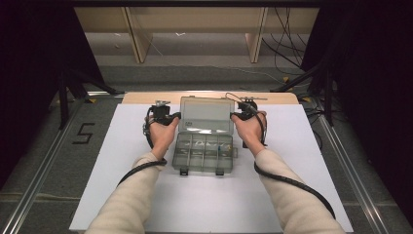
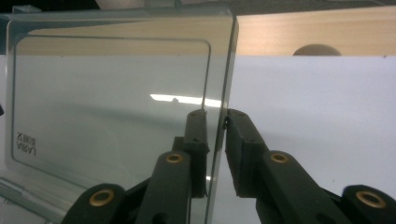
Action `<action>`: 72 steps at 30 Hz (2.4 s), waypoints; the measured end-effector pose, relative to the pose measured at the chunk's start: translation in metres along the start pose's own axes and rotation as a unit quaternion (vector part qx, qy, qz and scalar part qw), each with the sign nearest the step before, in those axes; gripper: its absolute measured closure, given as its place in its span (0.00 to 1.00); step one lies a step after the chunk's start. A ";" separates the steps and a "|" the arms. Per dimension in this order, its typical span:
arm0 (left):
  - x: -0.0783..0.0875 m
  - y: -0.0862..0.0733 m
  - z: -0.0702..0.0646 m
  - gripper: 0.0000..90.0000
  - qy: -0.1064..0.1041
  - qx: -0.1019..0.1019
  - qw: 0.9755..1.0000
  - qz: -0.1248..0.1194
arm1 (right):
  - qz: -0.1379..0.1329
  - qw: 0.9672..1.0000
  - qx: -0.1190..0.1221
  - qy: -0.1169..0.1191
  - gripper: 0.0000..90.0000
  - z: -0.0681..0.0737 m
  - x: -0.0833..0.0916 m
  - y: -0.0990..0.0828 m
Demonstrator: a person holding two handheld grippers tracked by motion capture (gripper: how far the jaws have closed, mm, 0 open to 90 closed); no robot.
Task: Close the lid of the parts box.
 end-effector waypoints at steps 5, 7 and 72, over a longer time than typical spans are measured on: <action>-0.001 0.001 0.002 0.98 -0.002 -0.001 1.000 -0.005 | -0.004 1.000 0.008 -0.006 0.96 0.000 0.004 0.005; -0.001 0.003 0.001 0.97 -0.012 0.001 1.000 -0.009 | -0.018 1.000 0.017 -0.008 0.97 -0.001 0.005 0.007; 0.007 0.007 -0.004 0.99 -0.002 -0.001 1.000 -0.016 | -0.054 0.998 0.044 0.002 0.92 0.000 0.013 0.018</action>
Point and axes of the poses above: each handheld gripper's, and its own axes: x roughly backward along the jaws, y roughly out of its top, z roughly to its left, the point moved 10 cm from there along -x, roughly forward along the jaws, and after that the axes turned 14 degrees about z, right-handed, at the moved point
